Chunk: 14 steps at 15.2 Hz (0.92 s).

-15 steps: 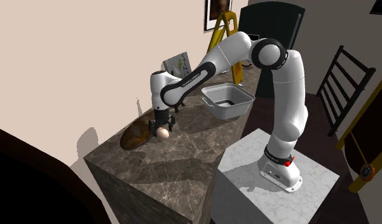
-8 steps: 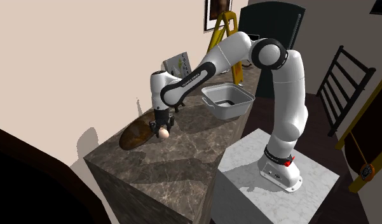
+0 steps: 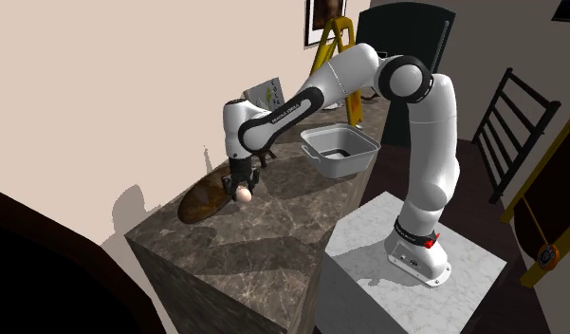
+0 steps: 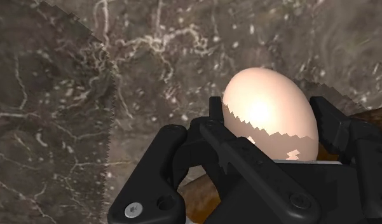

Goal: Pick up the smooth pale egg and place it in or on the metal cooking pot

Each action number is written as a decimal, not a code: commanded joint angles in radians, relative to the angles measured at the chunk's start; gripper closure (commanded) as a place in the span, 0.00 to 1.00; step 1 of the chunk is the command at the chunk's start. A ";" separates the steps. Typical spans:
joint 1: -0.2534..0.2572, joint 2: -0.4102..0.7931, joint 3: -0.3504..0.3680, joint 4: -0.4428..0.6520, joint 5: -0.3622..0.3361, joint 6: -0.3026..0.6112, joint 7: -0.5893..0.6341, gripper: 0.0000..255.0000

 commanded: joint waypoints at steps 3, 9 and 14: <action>-0.007 -0.031 0.007 0.018 0.016 -0.046 -0.006 1.00; -0.013 -0.067 0.015 0.057 0.035 -0.117 -0.011 1.00; -0.017 -0.091 0.019 0.096 0.047 -0.178 -0.014 1.00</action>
